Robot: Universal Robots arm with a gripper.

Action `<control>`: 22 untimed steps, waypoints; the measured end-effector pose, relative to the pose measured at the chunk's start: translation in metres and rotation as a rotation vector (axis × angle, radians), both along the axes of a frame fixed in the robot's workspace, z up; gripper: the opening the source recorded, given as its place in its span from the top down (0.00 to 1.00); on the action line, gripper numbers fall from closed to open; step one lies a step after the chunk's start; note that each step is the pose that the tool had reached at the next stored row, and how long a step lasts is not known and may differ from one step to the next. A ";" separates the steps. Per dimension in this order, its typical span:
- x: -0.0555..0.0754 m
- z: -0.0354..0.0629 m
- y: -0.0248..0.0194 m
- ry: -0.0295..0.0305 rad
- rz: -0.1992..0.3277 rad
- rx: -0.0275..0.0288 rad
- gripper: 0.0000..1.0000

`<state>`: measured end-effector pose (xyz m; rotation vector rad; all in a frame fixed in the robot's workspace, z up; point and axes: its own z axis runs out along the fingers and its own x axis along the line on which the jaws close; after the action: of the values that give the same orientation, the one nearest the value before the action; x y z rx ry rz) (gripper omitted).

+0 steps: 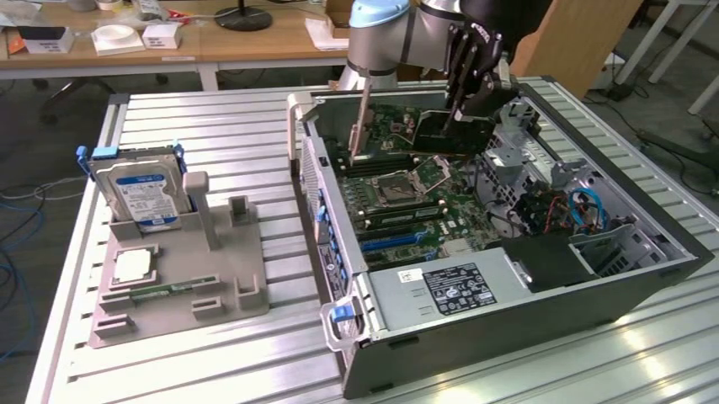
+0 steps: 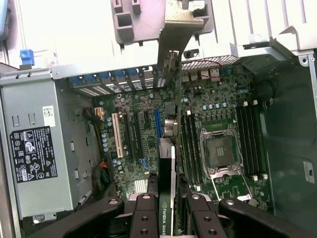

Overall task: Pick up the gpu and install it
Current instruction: 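Insert the gpu into the slot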

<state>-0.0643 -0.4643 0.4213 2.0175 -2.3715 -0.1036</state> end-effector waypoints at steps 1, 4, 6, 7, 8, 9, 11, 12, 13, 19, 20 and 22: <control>0.000 -0.0001 0.0000 0.0000 0.005 0.0001 0.74; 0.000 0.0000 0.0000 0.0000 0.021 0.0001 0.74; 0.000 0.0000 -0.0002 0.0000 0.045 0.0001 0.74; 0.000 -0.0001 -0.0002 0.0000 0.049 0.0002 0.74; 0.000 -0.0001 -0.0002 -0.0001 0.054 0.0002 0.74; 0.000 -0.0001 -0.0002 -0.0001 0.059 0.0002 0.74; 0.000 -0.0001 -0.0002 -0.0001 0.069 0.0001 0.74; 0.000 0.0000 -0.0002 0.0000 0.072 0.0001 0.74; 0.000 0.0000 -0.0002 0.0000 0.075 0.0000 0.74; 0.000 0.0000 -0.0002 0.0000 0.086 0.0000 0.74; 0.000 -0.0001 -0.0002 -0.0001 0.086 0.0001 0.74; 0.000 -0.0006 -0.0002 -0.0013 0.087 0.0002 0.74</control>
<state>-0.0641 -0.4645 0.4207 2.1174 -2.2805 -0.1006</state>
